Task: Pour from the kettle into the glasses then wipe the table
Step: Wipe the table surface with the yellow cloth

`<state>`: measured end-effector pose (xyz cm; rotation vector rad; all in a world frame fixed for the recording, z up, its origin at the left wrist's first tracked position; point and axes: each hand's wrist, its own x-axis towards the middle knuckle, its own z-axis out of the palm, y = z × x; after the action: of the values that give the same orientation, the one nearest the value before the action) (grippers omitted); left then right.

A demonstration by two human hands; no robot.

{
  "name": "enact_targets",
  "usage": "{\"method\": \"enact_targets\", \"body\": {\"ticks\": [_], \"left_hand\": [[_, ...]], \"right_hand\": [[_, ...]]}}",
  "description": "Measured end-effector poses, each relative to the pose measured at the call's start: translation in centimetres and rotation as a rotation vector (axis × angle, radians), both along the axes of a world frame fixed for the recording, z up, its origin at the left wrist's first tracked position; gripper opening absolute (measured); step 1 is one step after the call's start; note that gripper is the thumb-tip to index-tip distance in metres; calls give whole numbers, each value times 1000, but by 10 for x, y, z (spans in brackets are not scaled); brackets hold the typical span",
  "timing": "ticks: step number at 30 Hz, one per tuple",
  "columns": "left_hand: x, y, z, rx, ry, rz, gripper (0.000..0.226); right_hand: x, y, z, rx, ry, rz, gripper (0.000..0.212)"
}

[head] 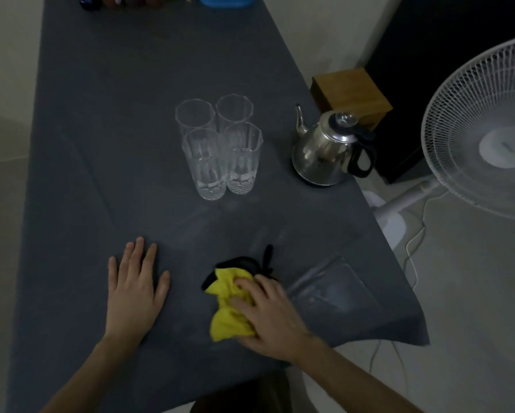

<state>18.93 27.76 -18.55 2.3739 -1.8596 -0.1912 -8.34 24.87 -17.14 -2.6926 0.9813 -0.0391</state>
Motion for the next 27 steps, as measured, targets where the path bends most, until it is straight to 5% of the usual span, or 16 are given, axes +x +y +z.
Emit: {"method": "enact_targets", "body": {"ticks": [10,17,23,27], "left_hand": [[-38,-22,2,-10,25,-42,57],[-39,-19,0,-36,14,-44,55],[-34,-19,-2,-57,81,-40,56],[-25,-18,1,-91,218,-48,55]], "right_hand": [[-71,11,-12,-141,92,-117,70],[-184,-45,-2,-33,160,-448,49],[-117,-68,-4,-11,102,-447,52],[-26,-49,-8,-61,-12,-139,52]]}}
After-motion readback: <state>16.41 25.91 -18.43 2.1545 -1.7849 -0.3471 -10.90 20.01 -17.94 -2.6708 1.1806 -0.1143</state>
